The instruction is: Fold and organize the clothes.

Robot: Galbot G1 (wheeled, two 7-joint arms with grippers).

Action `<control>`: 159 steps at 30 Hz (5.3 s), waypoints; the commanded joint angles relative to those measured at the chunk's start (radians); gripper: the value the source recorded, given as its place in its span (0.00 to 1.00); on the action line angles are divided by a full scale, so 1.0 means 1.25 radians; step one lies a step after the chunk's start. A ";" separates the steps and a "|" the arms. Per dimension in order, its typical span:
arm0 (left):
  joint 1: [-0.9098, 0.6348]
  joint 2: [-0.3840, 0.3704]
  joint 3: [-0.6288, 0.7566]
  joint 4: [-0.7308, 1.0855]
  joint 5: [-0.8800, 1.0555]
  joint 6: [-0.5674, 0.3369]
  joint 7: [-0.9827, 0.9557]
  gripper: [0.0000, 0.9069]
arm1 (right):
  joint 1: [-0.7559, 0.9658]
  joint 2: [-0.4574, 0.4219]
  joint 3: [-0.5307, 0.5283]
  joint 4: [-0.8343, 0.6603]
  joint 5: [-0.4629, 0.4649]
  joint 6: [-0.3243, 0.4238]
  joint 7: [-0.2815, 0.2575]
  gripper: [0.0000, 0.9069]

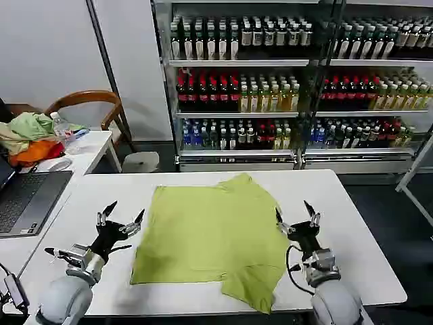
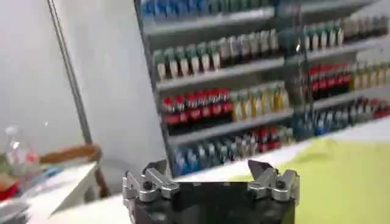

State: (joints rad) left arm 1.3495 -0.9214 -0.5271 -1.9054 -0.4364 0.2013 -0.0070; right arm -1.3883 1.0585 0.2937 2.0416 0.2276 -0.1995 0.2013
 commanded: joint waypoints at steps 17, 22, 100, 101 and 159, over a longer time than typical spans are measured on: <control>0.253 0.030 -0.051 -0.245 -0.191 0.288 -0.109 1.00 | -0.289 -0.031 0.004 0.113 0.081 -0.002 0.033 1.00; 0.277 0.012 -0.042 -0.250 -0.190 0.265 -0.099 1.00 | -0.303 -0.021 0.014 0.110 0.058 0.009 0.026 1.00; 0.475 -0.006 -0.048 -0.313 -0.126 0.175 -0.099 0.04 | -0.485 -0.004 0.059 0.230 0.022 0.015 -0.036 0.00; 0.490 -0.004 -0.046 -0.319 -0.115 0.175 -0.099 0.04 | -0.490 -0.006 0.065 0.234 0.024 0.016 -0.036 0.00; 0.075 0.035 0.072 -0.006 -0.180 0.018 0.025 0.04 | 0.070 0.000 -0.032 -0.072 0.158 -0.076 -0.013 0.00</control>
State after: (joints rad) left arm 1.4803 -0.8786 -0.4519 -1.9515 -0.6634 0.2304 0.0180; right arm -1.3334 1.0610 0.2561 1.9875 0.4222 -0.2965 0.1856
